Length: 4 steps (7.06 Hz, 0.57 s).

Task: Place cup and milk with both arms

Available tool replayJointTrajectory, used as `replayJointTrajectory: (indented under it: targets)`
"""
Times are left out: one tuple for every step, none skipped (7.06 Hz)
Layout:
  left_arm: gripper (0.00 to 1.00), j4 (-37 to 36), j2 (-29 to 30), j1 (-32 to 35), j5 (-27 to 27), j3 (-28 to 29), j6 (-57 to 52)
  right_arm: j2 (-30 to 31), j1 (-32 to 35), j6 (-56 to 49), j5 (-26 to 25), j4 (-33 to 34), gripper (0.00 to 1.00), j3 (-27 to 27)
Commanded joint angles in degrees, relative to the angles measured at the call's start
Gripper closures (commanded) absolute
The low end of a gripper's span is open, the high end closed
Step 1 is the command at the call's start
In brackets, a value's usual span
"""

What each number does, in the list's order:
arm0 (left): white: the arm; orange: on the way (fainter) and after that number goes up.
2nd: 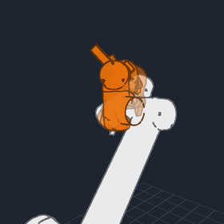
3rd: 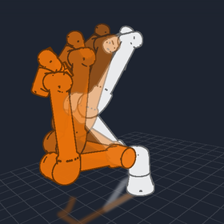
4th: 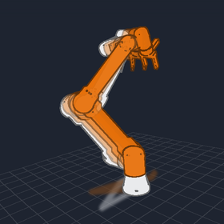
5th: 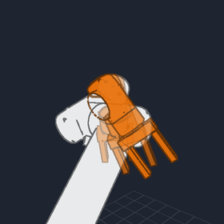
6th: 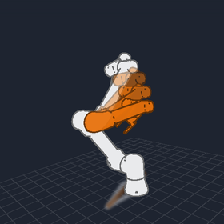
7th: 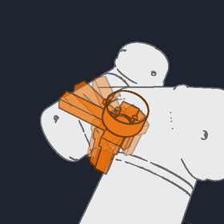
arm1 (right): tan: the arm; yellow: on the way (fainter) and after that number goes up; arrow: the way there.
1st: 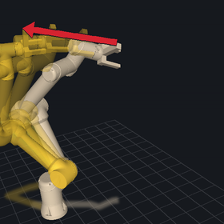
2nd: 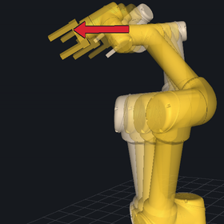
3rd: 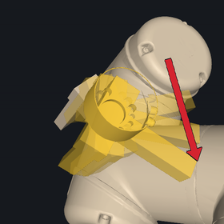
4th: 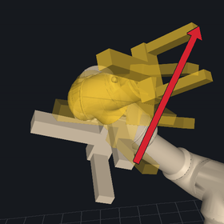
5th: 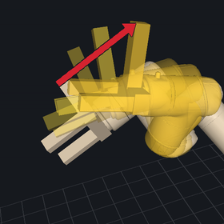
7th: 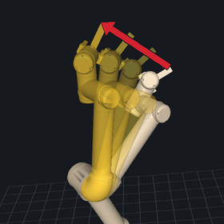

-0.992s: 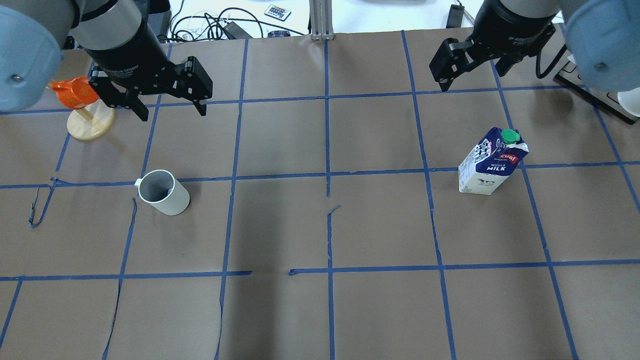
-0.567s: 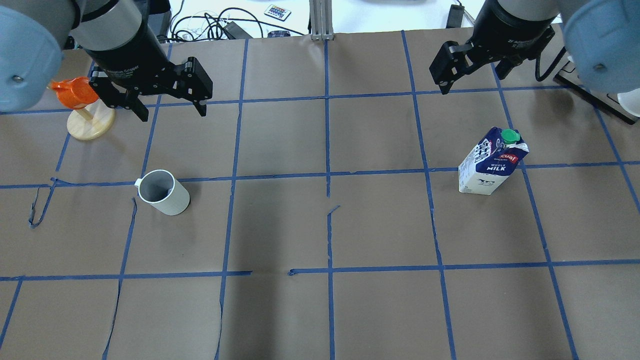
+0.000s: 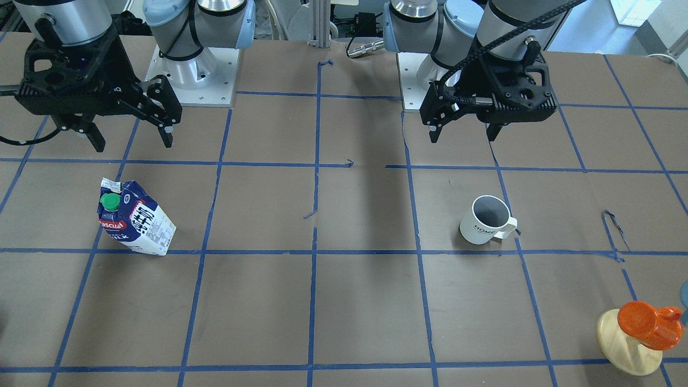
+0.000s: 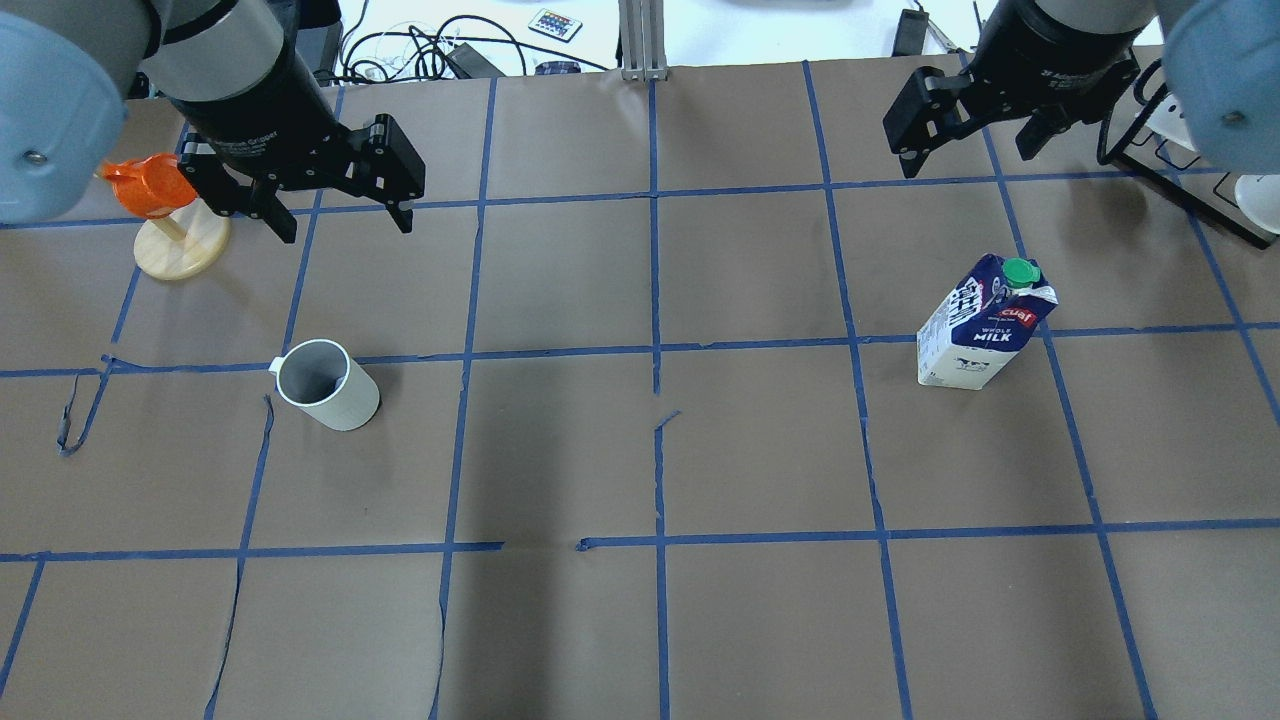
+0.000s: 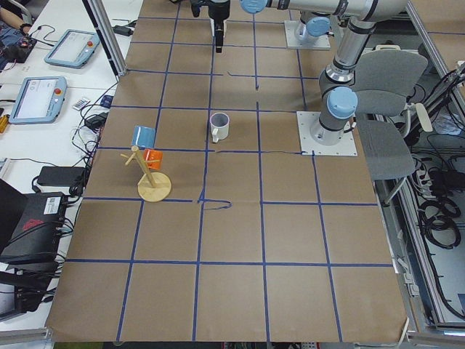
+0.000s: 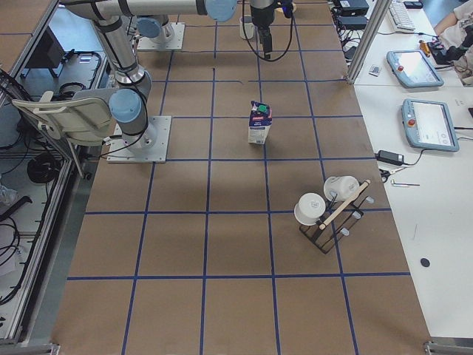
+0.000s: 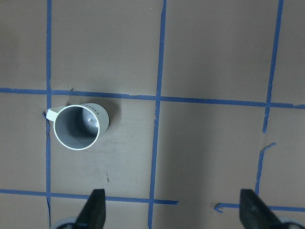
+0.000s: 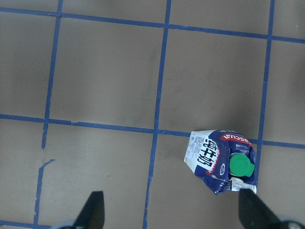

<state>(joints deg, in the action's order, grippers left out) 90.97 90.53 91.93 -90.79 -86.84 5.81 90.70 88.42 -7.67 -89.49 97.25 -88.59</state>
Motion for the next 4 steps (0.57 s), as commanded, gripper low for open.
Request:
replayJointTrajectory:
  targets:
    - [0.0, 0.0, 0.0, 0.0, 0.0, 0.0, 0.08, 0.17, -0.17, 0.63, 0.02, 0.14, 0.0, 0.0]
    - [0.0, 0.0, 0.0, 0.0, 0.0, 0.0, -0.01, 0.26, -0.17, 0.72, 0.02, -0.21, 0.0, 0.0]
    - [0.0, 0.0, 0.0, 0.0, 0.0, 0.0, -0.01, 0.26, -0.17, 0.64, 0.02, -0.21, 0.0, -0.09]
    - [0.0, 0.0, 0.0, 0.0, 0.0, 0.0, 0.08, 0.18, -0.26, 0.2, 0.11, 0.31, 0.0, -0.18]
